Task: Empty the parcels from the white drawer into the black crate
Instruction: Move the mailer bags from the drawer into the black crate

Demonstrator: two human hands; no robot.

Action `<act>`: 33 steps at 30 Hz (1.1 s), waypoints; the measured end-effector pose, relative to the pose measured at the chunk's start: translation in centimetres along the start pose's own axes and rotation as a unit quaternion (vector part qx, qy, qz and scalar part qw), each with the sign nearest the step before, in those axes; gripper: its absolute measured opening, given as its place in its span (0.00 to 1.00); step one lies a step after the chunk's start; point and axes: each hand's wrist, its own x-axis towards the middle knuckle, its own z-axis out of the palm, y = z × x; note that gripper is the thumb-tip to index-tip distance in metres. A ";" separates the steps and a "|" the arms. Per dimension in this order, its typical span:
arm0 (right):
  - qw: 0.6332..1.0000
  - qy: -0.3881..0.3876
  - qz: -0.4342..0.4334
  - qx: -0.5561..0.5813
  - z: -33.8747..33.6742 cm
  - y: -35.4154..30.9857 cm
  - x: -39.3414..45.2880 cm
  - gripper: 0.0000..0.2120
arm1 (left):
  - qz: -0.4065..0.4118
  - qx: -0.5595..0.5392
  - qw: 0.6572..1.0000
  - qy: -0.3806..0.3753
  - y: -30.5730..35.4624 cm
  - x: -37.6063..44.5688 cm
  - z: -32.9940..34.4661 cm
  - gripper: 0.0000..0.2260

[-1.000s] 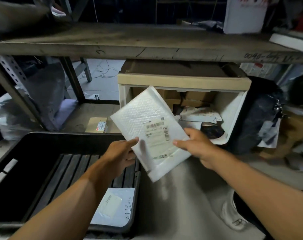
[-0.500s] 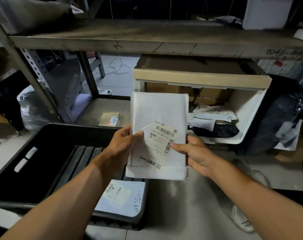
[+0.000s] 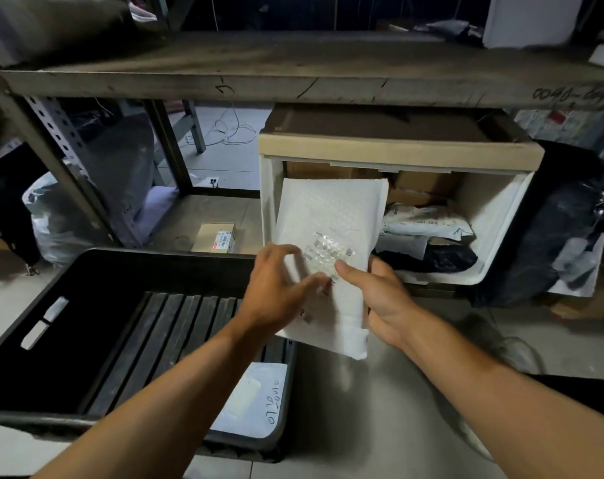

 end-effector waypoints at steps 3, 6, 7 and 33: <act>0.999 -0.040 0.017 0.030 0.4 0.0 0.0 0.15 | -0.035 -0.150 0.981 -0.113 1.0 -0.1 0.9 0.29; 0.993 -0.114 0.032 -0.024 0.4 0.2 -0.2 0.20 | -0.056 -0.284 0.946 -0.148 1.6 -0.2 0.5 0.21; 0.992 -0.112 0.019 -0.046 0.4 0.3 -0.2 0.18 | -0.062 -0.301 0.943 -0.125 1.7 -0.1 0.3 0.19; 0.997 0.028 -0.058 -0.052 -0.4 0.2 0.3 0.11 | -0.109 -0.103 0.978 0.149 -2.0 1.3 -1.1 0.26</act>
